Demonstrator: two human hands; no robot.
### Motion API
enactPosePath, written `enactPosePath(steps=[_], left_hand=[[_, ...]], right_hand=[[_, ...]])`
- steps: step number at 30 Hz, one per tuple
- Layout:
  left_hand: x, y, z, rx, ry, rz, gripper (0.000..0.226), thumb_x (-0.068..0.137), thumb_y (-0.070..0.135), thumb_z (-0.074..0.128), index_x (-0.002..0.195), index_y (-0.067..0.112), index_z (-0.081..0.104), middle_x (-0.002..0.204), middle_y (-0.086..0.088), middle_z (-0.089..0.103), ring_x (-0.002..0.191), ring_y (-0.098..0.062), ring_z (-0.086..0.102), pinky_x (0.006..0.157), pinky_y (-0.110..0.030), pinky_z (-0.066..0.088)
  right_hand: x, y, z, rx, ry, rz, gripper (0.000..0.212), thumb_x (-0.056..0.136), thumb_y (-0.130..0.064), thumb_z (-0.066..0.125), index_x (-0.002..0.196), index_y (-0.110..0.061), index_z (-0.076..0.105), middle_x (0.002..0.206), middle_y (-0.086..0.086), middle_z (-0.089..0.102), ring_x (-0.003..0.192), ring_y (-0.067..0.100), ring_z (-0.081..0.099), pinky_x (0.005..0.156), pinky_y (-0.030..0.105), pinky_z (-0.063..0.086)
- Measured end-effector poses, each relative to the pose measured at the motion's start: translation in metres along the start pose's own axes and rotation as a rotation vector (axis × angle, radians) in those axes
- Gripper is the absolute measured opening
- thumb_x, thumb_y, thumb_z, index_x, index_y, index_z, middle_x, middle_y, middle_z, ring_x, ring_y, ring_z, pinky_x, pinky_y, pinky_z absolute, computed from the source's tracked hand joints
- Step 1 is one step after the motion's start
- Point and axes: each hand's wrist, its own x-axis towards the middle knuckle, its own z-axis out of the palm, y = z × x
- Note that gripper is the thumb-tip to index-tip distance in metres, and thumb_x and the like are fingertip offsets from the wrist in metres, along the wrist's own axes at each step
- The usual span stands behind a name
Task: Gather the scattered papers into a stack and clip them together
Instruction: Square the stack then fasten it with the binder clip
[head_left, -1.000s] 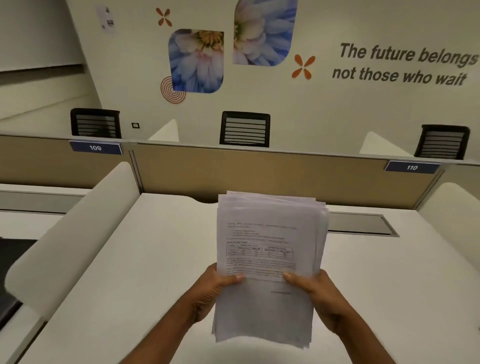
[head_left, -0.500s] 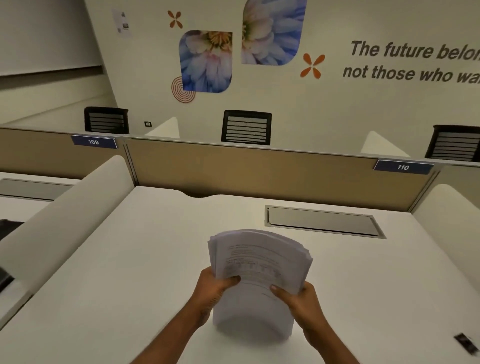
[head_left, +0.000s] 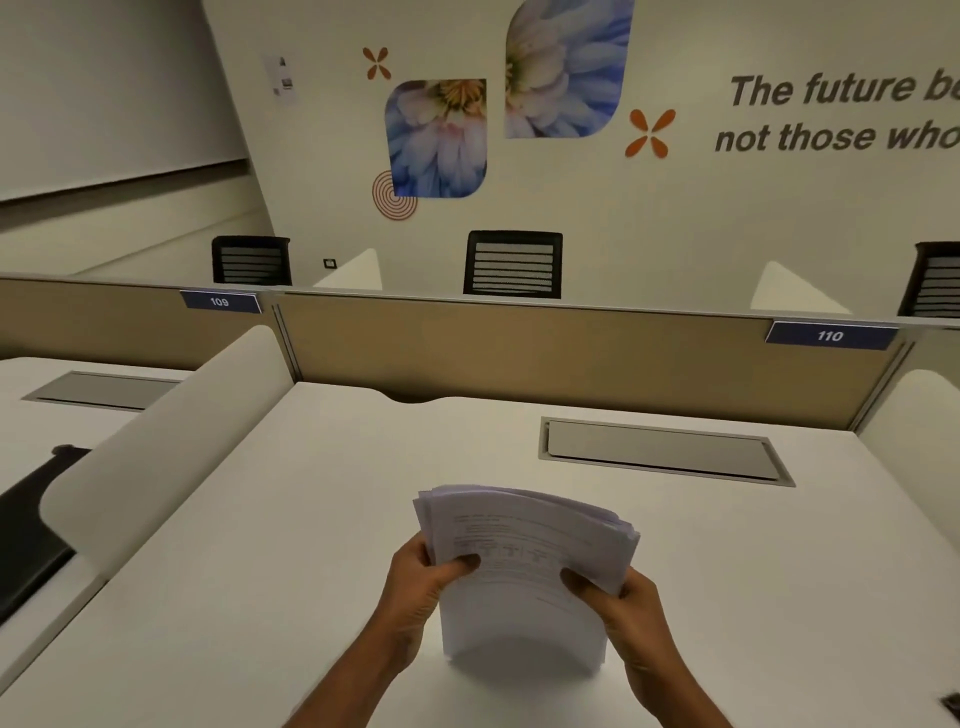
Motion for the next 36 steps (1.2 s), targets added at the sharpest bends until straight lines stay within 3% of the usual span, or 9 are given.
enactPosePath(steps=[3, 10, 14, 18, 24, 27, 30, 32, 36], left_hand=[[0.001, 0.002, 0.004, 0.036, -0.04, -0.023, 0.04, 0.078, 0.002, 0.082, 0.112, 0.022, 0.075, 0.102, 0.001, 0.081, 0.105, -0.023, 0.072, 0.077, -0.026, 0.058], [0.003, 0.003, -0.002, 0.023, -0.059, -0.034, 0.039, 0.079, -0.004, 0.077, 0.111, 0.019, 0.075, 0.103, -0.002, 0.081, 0.105, -0.025, 0.071, 0.075, -0.024, 0.057], [0.002, 0.002, -0.002, 0.018, -0.063, -0.032, 0.037, 0.081, -0.004, 0.075, 0.11, 0.019, 0.076, 0.101, -0.003, 0.081, 0.104, -0.025, 0.071, 0.075, -0.025, 0.056], [0.003, 0.004, -0.004, 0.049, -0.097, -0.025, 0.039, 0.083, 0.001, 0.076, 0.115, 0.022, 0.075, 0.104, -0.001, 0.081, 0.105, -0.023, 0.071, 0.081, -0.027, 0.058], [0.002, 0.001, -0.004, 0.077, -0.091, -0.044, 0.031, 0.084, 0.0, 0.074, 0.105, 0.023, 0.079, 0.098, -0.002, 0.081, 0.102, -0.024, 0.072, 0.078, -0.027, 0.058], [0.002, 0.003, -0.001, 0.044, -0.047, -0.023, 0.033, 0.085, 0.002, 0.074, 0.113, 0.021, 0.076, 0.103, -0.007, 0.08, 0.103, -0.028, 0.072, 0.084, -0.035, 0.061], [0.002, 0.003, 0.005, 0.014, -0.016, -0.007, 0.036, 0.088, -0.001, 0.07, 0.117, 0.021, 0.073, 0.105, -0.008, 0.079, 0.104, -0.029, 0.07, 0.079, -0.034, 0.06], [-0.001, 0.005, 0.008, 0.006, -0.014, 0.006, 0.037, 0.089, -0.002, 0.068, 0.115, 0.024, 0.074, 0.103, -0.006, 0.079, 0.102, -0.027, 0.07, 0.077, -0.031, 0.059], [-0.006, 0.004, 0.011, 0.013, -0.001, -0.009, 0.035, 0.088, 0.0, 0.07, 0.109, 0.028, 0.076, 0.097, 0.001, 0.081, 0.098, -0.022, 0.071, 0.082, -0.033, 0.06]], right_hand=[[-0.002, -0.005, 0.008, -0.006, -0.036, -0.001, 0.031, 0.082, -0.016, 0.082, 0.112, -0.024, 0.075, 0.099, 0.004, 0.081, 0.096, 0.026, 0.075, 0.08, 0.038, 0.061], [-0.003, -0.009, 0.009, -0.005, -0.026, 0.022, 0.03, 0.078, -0.016, 0.086, 0.107, -0.017, 0.077, 0.094, 0.003, 0.081, 0.088, 0.023, 0.077, 0.07, 0.03, 0.059], [-0.004, -0.009, 0.014, -0.006, 0.019, 0.011, 0.043, 0.064, -0.032, 0.086, 0.104, -0.019, 0.078, 0.093, 0.001, 0.081, 0.089, 0.025, 0.075, 0.068, 0.031, 0.059], [-0.005, -0.008, 0.013, -0.019, 0.039, -0.013, 0.031, 0.08, -0.021, 0.084, 0.109, -0.025, 0.074, 0.092, -0.005, 0.08, 0.093, 0.024, 0.073, 0.067, 0.03, 0.059], [-0.006, -0.008, 0.011, -0.061, 0.018, 0.0, 0.018, 0.081, -0.021, 0.083, 0.096, -0.028, 0.078, 0.094, 0.003, 0.081, 0.087, 0.022, 0.076, 0.082, 0.047, 0.063], [-0.008, -0.014, 0.018, -0.073, 0.016, -0.032, 0.014, 0.085, -0.021, 0.08, 0.085, -0.035, 0.08, 0.089, 0.002, 0.081, 0.083, 0.022, 0.076, 0.078, 0.045, 0.062], [-0.008, -0.016, 0.02, -0.046, 0.055, -0.061, 0.008, 0.087, -0.018, 0.077, 0.088, -0.025, 0.08, 0.084, 0.007, 0.08, 0.081, 0.031, 0.075, 0.071, 0.045, 0.063], [-0.006, -0.016, 0.018, -0.014, 0.091, -0.068, 0.01, 0.087, -0.017, 0.077, 0.094, -0.023, 0.078, 0.084, 0.005, 0.08, 0.081, 0.028, 0.076, 0.068, 0.039, 0.065], [-0.009, -0.013, 0.02, -0.018, 0.063, -0.053, 0.019, 0.085, -0.022, 0.079, 0.103, -0.026, 0.076, 0.092, 0.001, 0.081, 0.086, 0.02, 0.076, 0.076, 0.041, 0.065]])
